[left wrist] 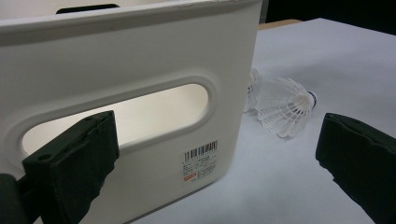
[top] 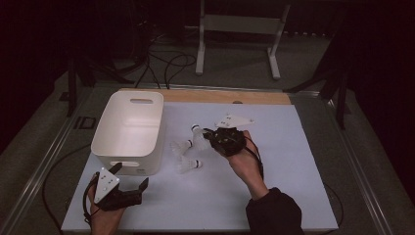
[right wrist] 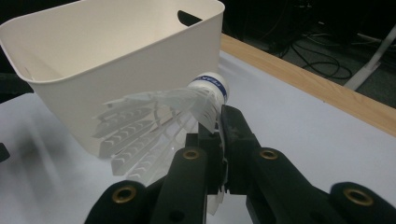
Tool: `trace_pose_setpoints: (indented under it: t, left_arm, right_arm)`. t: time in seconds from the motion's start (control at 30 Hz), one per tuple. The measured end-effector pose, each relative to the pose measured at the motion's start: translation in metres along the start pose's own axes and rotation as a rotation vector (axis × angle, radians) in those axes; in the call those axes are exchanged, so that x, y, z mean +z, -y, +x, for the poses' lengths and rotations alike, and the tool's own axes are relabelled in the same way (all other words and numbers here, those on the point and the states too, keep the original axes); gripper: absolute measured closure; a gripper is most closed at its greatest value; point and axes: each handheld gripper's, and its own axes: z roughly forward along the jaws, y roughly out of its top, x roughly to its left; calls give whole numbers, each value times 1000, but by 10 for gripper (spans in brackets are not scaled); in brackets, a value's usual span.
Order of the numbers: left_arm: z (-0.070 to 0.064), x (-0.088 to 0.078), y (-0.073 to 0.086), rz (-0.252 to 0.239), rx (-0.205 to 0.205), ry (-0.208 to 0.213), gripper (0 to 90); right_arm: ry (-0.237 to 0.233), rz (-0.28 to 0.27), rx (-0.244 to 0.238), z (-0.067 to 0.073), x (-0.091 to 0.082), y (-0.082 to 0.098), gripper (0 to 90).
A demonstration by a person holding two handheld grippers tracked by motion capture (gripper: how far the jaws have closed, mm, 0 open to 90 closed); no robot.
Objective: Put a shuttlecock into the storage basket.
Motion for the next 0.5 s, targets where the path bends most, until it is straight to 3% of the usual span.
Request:
trace_pose_setpoints:
  t: [0.5]
  left_arm:
    - [0, 0, 0, -5, -1, -1, 0]
  right_arm:
    - [-18, -6, -1, 6, 6, -9, 878]
